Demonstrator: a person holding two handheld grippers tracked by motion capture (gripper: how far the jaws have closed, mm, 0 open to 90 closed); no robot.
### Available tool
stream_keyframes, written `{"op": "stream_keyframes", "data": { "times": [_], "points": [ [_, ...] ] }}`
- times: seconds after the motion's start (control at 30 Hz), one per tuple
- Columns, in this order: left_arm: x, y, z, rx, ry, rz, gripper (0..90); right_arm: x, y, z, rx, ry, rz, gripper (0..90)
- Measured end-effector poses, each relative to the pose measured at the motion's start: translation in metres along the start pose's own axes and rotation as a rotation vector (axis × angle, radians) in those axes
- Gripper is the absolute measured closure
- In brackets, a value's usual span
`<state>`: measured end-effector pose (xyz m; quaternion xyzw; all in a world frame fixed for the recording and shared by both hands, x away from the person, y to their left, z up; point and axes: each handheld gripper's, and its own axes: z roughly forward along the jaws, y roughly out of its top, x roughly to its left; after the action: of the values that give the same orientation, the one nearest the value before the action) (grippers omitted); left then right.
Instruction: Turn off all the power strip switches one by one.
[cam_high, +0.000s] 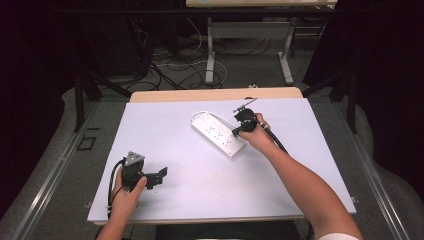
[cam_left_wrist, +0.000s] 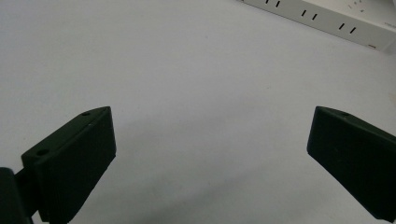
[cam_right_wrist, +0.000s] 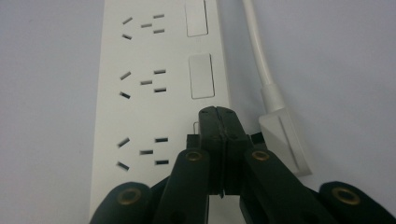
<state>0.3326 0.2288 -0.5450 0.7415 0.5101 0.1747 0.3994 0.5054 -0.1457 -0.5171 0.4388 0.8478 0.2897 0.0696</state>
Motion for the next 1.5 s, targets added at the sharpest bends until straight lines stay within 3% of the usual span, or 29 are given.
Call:
{"op": "stream_keyframes", "data": {
  "times": [0.07,0.1,0.13,0.23,0.33,0.47,0.5,0.67,0.8,0.83,0.97,1.1,1.23,1.27,1.37,1.5],
  "points": [
    [0.0,0.0,0.0,-0.003,0.001,-0.004,1.1,0.0,-0.002,0.0,-0.016,0.006,-0.012,90.0],
    [0.0,0.0,0.0,-0.002,0.002,-0.004,1.1,-0.001,-0.003,0.003,-0.063,0.017,-0.021,90.0],
    [0.0,0.0,0.0,-0.003,0.001,-0.004,1.1,0.0,-0.003,0.0,-0.026,0.012,-0.021,90.0],
    [0.0,0.0,0.0,0.001,0.001,-0.003,1.2,0.001,-0.004,-0.001,-0.016,0.006,0.001,90.0],
    [0.0,0.0,0.0,-0.003,0.001,-0.003,1.1,0.0,-0.004,-0.002,-0.006,0.006,-0.009,90.0],
    [0.0,0.0,0.0,-0.001,0.001,-0.003,1.1,0.0,-0.006,-0.002,-0.028,0.017,-0.001,90.0],
    [0.0,0.0,0.0,-0.001,-0.001,-0.002,1.1,-0.001,-0.007,-0.003,-0.024,0.013,-0.028,90.0],
    [-0.001,0.0,0.0,0.0,-0.001,-0.003,1.1,0.001,-0.008,-0.005,-0.013,0.004,0.001,90.0],
    [-0.001,0.0,0.0,0.0,0.0,-0.002,1.1,0.001,-0.008,-0.005,-0.005,0.001,-0.009,90.0],
    [-0.001,0.0,0.0,0.0,0.0,-0.001,1.1,0.002,-0.008,-0.003,-0.028,0.008,0.004,90.0],
    [-0.001,0.0,-0.001,-0.001,0.0,-0.002,1.1,0.0,-0.01,-0.002,-0.026,0.007,-0.028,90.0],
    [-0.001,0.0,-0.001,-0.002,0.0,-0.001,1.1,0.001,-0.011,-0.004,-0.015,0.004,0.001,90.0],
    [-0.001,0.0,0.0,-0.001,0.0,0.0,1.1,-0.001,-0.013,-0.003,-0.05,0.013,0.003,90.0],
    [-0.001,0.0,0.0,-0.001,0.0,0.001,1.1,-0.001,-0.013,-0.004,-0.035,0.014,0.01,90.0],
    [-0.001,0.0,0.001,-0.008,0.0,0.0,1.1,-0.003,-0.015,-0.003,-0.059,0.026,-0.008,90.0],
    [-0.002,0.001,0.002,-0.004,-0.001,-0.004,1.2,-0.002,-0.014,-0.005,-0.026,0.013,0.002,90.0]
  ]
}}
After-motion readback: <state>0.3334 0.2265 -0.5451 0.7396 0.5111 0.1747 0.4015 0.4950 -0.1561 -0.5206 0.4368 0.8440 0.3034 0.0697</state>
